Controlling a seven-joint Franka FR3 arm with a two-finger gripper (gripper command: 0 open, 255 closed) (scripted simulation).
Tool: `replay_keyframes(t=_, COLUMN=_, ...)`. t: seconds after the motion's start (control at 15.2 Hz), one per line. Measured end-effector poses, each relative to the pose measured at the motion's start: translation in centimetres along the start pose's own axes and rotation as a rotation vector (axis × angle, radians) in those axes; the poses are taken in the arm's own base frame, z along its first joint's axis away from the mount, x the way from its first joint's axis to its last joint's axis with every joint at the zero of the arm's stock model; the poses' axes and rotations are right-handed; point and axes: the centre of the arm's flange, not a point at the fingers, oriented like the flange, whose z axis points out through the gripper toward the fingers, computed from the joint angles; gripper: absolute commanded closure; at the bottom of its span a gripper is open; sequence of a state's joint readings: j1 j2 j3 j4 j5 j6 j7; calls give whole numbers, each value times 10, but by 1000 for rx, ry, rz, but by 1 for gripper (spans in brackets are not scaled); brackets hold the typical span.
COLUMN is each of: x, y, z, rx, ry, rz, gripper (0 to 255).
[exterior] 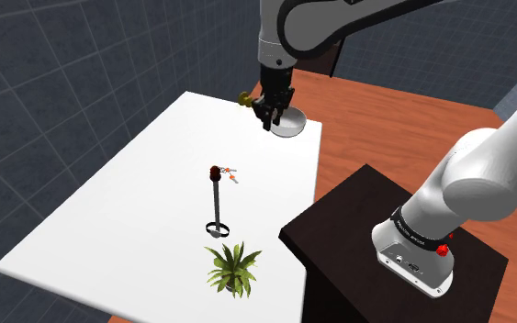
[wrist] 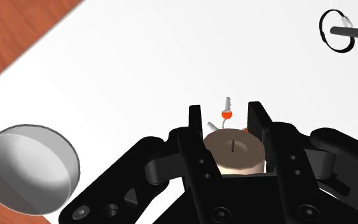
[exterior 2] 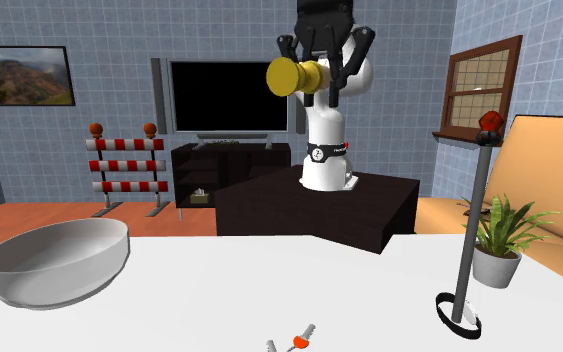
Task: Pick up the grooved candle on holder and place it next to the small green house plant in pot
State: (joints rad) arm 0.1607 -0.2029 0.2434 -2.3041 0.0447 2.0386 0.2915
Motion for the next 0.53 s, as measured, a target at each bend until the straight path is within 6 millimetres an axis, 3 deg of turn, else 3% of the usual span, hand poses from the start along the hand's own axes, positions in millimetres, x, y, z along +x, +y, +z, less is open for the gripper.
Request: replay_keyframes(t=0.53, x=-39, y=-96, z=-3, rx=0, ry=0, rz=0, gripper=255)
